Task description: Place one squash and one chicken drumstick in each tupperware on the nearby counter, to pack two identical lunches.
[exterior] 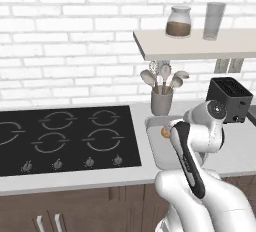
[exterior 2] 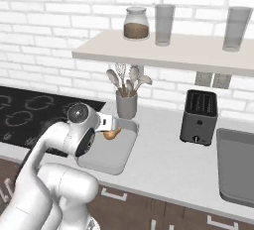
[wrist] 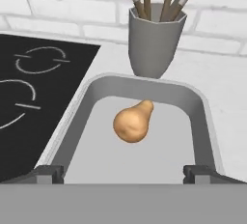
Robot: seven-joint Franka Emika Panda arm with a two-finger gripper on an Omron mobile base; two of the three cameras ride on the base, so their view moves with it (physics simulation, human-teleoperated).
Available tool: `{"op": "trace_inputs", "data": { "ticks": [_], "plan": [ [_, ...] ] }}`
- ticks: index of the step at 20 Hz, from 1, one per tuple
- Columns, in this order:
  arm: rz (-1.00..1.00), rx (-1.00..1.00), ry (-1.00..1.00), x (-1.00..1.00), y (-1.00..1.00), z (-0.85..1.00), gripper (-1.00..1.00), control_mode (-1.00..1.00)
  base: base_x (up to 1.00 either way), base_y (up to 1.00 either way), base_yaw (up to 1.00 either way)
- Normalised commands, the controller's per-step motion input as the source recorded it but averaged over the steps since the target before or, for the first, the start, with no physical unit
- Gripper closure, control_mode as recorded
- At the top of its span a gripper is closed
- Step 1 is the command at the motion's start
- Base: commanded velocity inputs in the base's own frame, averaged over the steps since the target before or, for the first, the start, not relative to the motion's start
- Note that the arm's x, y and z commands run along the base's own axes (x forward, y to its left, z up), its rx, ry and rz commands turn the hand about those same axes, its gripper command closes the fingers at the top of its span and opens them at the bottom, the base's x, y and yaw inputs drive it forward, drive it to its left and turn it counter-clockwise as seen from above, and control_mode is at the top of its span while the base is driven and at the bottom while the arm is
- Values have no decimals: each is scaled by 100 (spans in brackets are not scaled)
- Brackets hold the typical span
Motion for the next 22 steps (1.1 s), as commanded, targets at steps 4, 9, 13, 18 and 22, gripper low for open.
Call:
{"op": "trace_inputs", "data": {
  "ticks": [4, 9, 13, 18, 22],
  "plan": [
    [-8, -2, 0, -100, 0, 64, -100, -100, 0, 0, 0],
    [-10, -2, 0, -100, 0, 62, -100, -100, 0, 0, 0],
    [-2, -9, -5, -92, 30, 2, -100, -100, 0, 0, 0],
    [0, -5, -5, -93, 26, -46, -100, -100, 0, 0, 0],
    [0, 0, 0, -25, 0, -16, -100, 100, -75, -6, 0]
  ]
}}
